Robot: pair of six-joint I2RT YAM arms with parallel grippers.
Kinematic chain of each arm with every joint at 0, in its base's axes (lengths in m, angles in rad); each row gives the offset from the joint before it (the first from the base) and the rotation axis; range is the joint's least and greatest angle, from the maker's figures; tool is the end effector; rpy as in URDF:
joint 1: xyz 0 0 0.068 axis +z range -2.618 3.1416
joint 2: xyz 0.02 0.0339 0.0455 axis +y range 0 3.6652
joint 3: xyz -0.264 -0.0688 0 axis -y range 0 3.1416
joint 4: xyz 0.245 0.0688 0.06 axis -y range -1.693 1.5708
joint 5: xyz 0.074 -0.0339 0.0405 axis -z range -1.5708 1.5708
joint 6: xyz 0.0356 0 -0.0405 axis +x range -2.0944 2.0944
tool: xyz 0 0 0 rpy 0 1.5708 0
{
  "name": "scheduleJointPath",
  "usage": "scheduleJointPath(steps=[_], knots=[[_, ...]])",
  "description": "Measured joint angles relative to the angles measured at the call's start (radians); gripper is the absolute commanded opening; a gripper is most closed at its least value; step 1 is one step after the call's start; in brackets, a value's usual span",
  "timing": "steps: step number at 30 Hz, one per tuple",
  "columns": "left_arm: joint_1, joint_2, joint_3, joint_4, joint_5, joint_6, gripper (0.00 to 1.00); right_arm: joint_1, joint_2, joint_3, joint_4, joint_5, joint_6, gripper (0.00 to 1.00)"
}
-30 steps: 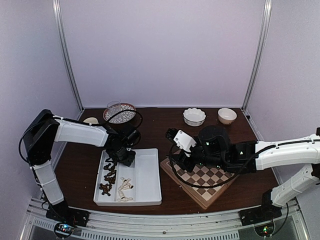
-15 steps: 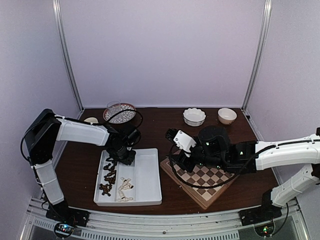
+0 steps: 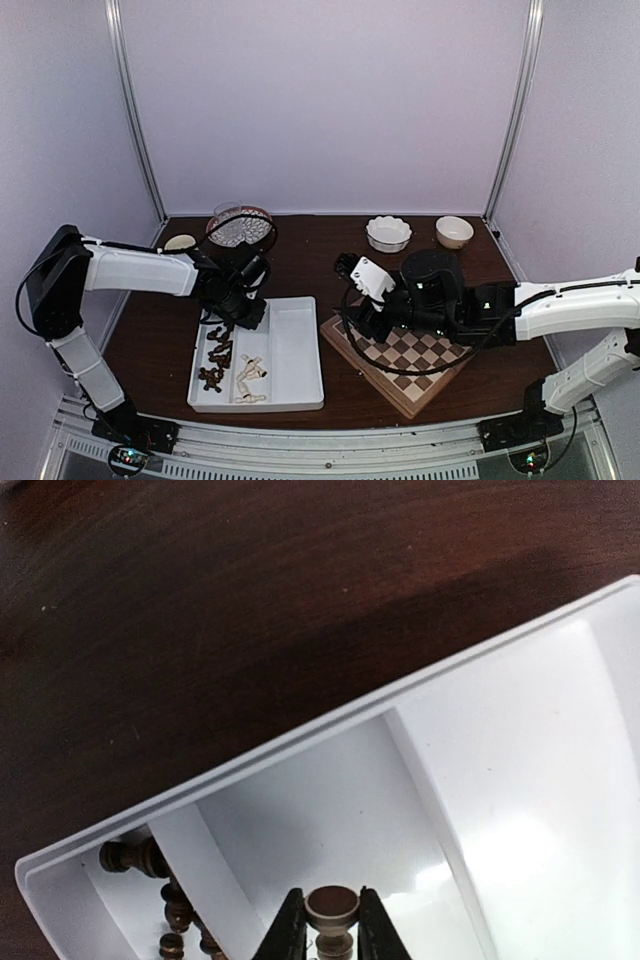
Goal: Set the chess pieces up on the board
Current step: Pick up the pawn from the storage box, then pass from the left arm to the right
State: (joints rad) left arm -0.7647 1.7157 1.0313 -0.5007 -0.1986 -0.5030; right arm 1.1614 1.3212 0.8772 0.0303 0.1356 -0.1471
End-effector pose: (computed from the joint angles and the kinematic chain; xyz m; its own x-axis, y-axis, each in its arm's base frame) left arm 0.2407 -0.2212 0.1654 -0.8871 0.1962 -0.4177 0.2254 0.9740 -0.0212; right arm 0.1246 0.2750 0.2743 -0.0323 -0.4393 -0.8978 -0.8738 0.4484 -0.1880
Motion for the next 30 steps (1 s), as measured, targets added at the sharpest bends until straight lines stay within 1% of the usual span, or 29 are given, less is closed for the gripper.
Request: scheduleJointPath(steps=[1, 5, 6, 10, 13, 16, 21, 26, 30], knots=[[0.0, -0.024, -0.014, 0.013, 0.006, 0.0, 0.14, 0.0, -0.009, -0.002, 0.005, 0.002, 0.005, 0.58], [0.0, -0.153, -0.088, 0.084, 0.064, 0.0, 0.14, 0.001, -0.051, -0.03, 0.072, 0.027, 0.053, 0.72], [0.0, -0.179, -0.1, 0.102, 0.085, -0.002, 0.14, 0.001, -0.06, -0.039, 0.09, 0.037, 0.07, 0.72], [0.0, -0.263, -0.14, 0.203, 0.225, -0.071, 0.14, 0.0, -0.086, -0.078, 0.148, 0.076, 0.128, 0.66], [-0.001, -0.305, -0.19, 0.315, 0.308, -0.18, 0.14, 0.001, -0.094, -0.117, 0.179, 0.089, 0.159, 0.66], [-0.01, -0.319, -0.236, 0.419, 0.357, -0.3, 0.14, 0.001, -0.087, -0.143, 0.208, 0.089, 0.182, 0.66], [-0.068, -0.307, -0.261, 0.583, 0.374, -0.483, 0.14, 0.001, -0.038, -0.16, 0.267, 0.078, 0.216, 0.66], [-0.137, -0.282, -0.261, 0.714, 0.348, -0.612, 0.14, 0.001, 0.032, -0.162, 0.312, 0.055, 0.254, 0.63], [-0.184, -0.265, -0.261, 0.783, 0.301, -0.684, 0.14, 0.001, 0.079, -0.162, 0.336, 0.035, 0.275, 0.55]])
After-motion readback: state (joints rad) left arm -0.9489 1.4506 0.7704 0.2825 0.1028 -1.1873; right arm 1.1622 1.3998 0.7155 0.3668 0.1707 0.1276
